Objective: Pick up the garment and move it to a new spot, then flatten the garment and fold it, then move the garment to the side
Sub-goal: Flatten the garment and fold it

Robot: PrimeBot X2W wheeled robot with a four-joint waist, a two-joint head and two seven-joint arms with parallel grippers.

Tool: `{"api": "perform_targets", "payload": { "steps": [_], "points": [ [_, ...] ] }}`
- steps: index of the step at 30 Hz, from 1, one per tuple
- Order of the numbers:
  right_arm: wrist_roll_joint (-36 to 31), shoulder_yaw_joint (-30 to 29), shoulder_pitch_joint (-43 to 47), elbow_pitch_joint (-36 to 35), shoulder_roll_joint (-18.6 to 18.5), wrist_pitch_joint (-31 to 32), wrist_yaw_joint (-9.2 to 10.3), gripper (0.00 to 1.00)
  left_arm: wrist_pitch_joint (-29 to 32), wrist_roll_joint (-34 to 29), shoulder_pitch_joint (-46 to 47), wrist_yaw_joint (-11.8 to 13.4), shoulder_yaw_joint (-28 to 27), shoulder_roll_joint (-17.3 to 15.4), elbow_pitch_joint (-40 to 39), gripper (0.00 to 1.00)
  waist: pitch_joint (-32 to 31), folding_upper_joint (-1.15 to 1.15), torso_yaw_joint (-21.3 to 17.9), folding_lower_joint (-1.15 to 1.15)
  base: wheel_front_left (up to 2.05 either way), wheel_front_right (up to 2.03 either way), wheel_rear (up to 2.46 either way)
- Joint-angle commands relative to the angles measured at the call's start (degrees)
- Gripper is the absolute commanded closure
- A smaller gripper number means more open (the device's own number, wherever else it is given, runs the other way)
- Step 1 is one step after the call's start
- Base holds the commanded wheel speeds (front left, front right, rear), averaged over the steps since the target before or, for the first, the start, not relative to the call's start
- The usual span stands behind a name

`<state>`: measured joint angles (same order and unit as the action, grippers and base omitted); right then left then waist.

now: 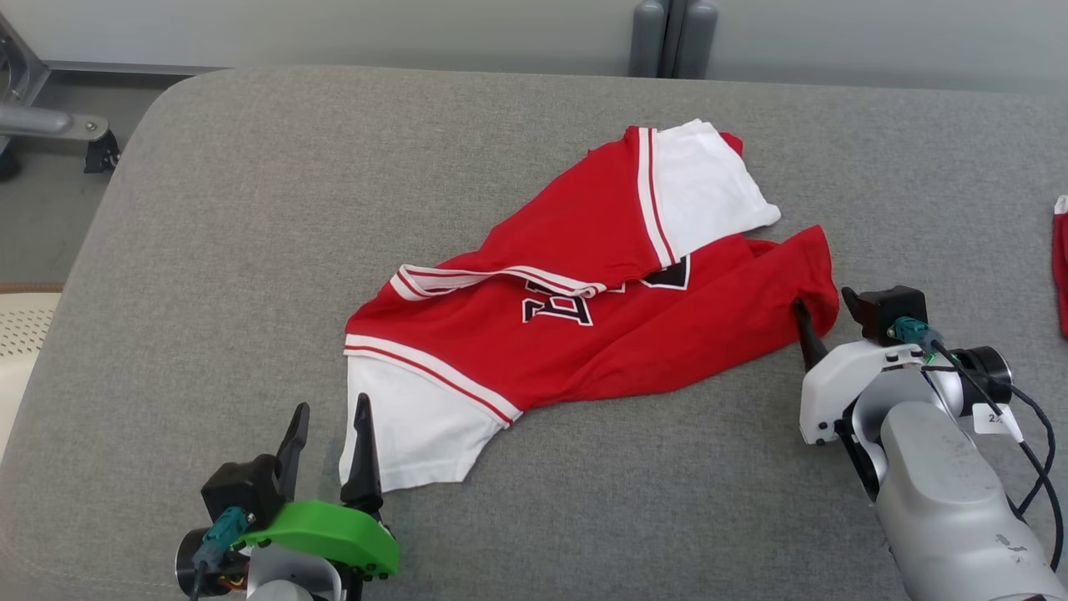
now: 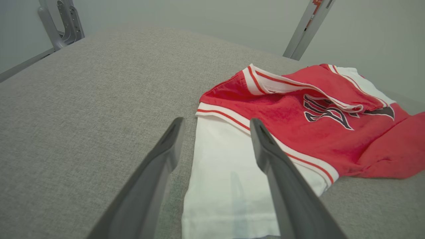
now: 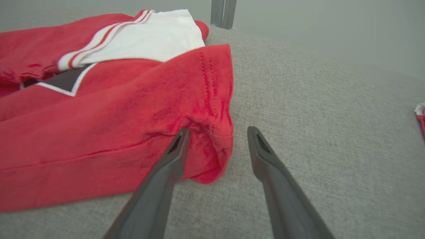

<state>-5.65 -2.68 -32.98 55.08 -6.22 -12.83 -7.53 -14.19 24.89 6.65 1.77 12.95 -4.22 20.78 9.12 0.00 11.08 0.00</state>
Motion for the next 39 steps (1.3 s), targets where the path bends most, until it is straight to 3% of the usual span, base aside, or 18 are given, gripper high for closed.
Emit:
{"api": "perform_targets", "payload": {
  "steps": [1,2,10,22,32,39],
  "points": [
    [0.7,0.5,-0.8,0.9,-0.3,-0.6,0.09,0.83,-0.4,-0.2,1.0,0.3,-0.2,0.0,0.2,0.0,0.1,0.0,0.1,0.0,0.0,0.0,0.0],
    [1.0,0.8,-1.2,1.7,-0.2,-0.9,0.09,0.99,-0.5,-0.1,0.9,0.4,-0.3,0.0,0.3,0.0,0.0,0.0,0.0,0.0,0.0,0.0,0.0],
    [3.8,4.3,-4.1,2.7,-0.4,-2.2,0.09,1.0,-0.5,-0.2,0.8,0.4,-0.3,-0.4,0.7,0.0,-0.8,0.0,-2.8,0.0,0.0,0.0,0.0],
    [4.5,6.4,-8.4,-9.0,-4.7,-2.4,0.09,1.0,-0.5,-0.5,0.9,0.7,0.7,-0.9,0.3,0.0,-1.5,0.0,-7.2,0.0,0.0,0.0,0.0],
    [11.0,14.8,4.5,-12.3,-3.9,-2.4,0.09,1.0,-0.4,0.1,-1.1,1.2,0.9,-1.3,-0.3,0.0,-2.4,0.0,-10.0,0.0,0.0,0.0,0.0],
    [15.6,17.3,13.6,-15.7,-5.5,-2.4,0.09,1.0,-0.1,0.3,-1.8,1.8,1.0,-1.7,-1.1,0.0,-2.6,0.0,-12.1,0.0,0.0,0.0,0.0]
  ]
}}
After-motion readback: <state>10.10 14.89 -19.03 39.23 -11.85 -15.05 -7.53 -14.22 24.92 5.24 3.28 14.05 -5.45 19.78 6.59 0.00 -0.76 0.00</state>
